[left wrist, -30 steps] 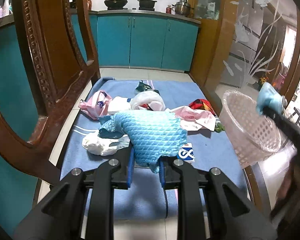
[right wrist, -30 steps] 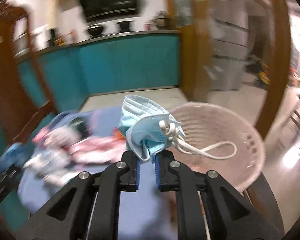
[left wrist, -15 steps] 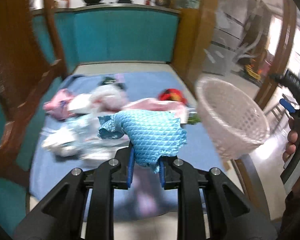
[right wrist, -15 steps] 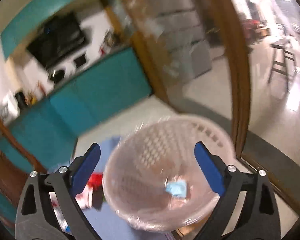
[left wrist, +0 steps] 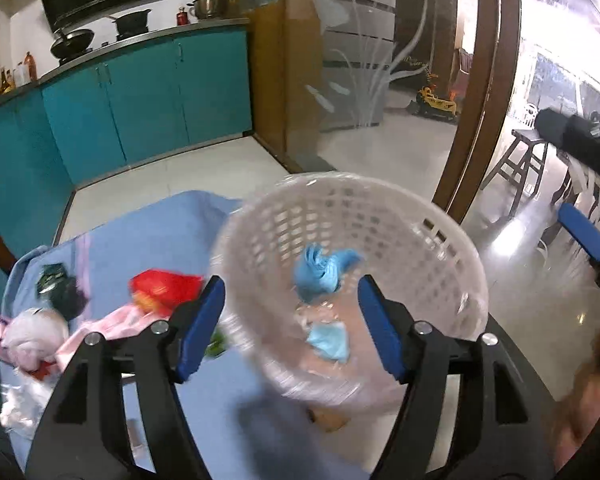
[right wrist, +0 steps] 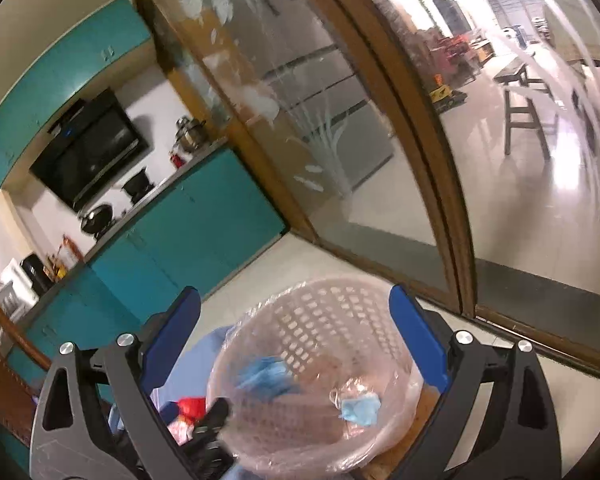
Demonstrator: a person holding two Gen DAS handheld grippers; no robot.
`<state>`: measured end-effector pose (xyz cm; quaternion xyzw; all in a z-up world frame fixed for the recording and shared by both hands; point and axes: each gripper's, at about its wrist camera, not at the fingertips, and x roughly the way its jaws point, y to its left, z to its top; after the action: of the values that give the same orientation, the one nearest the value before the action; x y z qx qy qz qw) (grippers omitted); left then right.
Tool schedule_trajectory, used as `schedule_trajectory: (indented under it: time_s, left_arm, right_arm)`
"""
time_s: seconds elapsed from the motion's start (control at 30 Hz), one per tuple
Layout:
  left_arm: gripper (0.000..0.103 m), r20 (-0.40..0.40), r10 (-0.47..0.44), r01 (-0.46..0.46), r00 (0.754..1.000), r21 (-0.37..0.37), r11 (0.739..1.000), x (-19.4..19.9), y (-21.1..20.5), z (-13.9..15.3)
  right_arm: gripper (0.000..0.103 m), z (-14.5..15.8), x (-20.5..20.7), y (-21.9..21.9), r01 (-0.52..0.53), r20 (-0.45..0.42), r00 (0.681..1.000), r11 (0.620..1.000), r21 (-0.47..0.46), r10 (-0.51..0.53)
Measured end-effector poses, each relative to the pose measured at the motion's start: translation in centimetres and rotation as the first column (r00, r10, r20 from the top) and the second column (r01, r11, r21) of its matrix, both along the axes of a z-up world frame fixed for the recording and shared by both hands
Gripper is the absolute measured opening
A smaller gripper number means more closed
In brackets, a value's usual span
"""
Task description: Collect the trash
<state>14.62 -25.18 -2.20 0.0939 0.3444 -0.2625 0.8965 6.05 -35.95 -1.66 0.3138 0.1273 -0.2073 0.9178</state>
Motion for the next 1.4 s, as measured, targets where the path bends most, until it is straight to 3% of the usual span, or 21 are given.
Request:
schedule_trajectory:
  time_s: [0.2,0.3,0.37,0.47,0.57,0.67,1.0,1.4]
  left_arm:
    - [0.091,0.024,0.186,-0.186,0.982,0.016,0.982,-3.0,14.3,1.8]
    - [0.091,0.021,0.323,-0.324,0.946,0.015,0.946,-4.7,21.5,2.6]
    - [0.091,-0.020,0.407,-0.407,0.913,-0.041,0.912,-5.9,26.2,2.7]
    - [0.091,-0.030,0.457,-0.458,0.889,-0.066,0.886,-7.0,29.7,2.7]
    - [0.091,-0.003,0.475,-0.474,0.880,-0.063,0.878,-7.1,30.9,2.0]
    - [0.091,0.010,0.465,-0.463,0.885,-0.056,0.884,-6.5,29.9,1.3]
    - [0.091,-0.011,0.407,-0.407,0.913,-0.075,0.910,-6.6,28.2,0.7]
    - [0.091,-0.017,0.414,-0.414,0.910,-0.069,0.907,-6.1,27.6,0.1]
  right_arm:
    - [0.093,0.3,1.9,5.9,-0.204,-0.095,0.976,0.974,-0.101,0.195]
    - [0.093,0.0,2.3,10.8,-0.346,-0.155,0.933,0.929,-0.130,0.326]
    - [0.093,-0.3,2.3,14.7,-0.432,-0.211,0.894,0.884,-0.177,0.395]
    - [0.093,-0.7,2.2,18.7,-0.509,-0.261,0.852,0.834,-0.212,0.453]
    - [0.093,-1.1,2.4,21.3,-0.549,-0.292,0.827,0.802,-0.237,0.480]
    - [0.093,-1.4,2.5,22.5,-0.556,-0.309,0.822,0.789,-0.260,0.478]
    - [0.093,-2.5,3.0,22.9,-0.550,-0.317,0.825,0.796,-0.255,0.468]
    - [0.093,-2.5,2.9,23.2,-0.563,-0.327,0.816,0.782,-0.268,0.476]
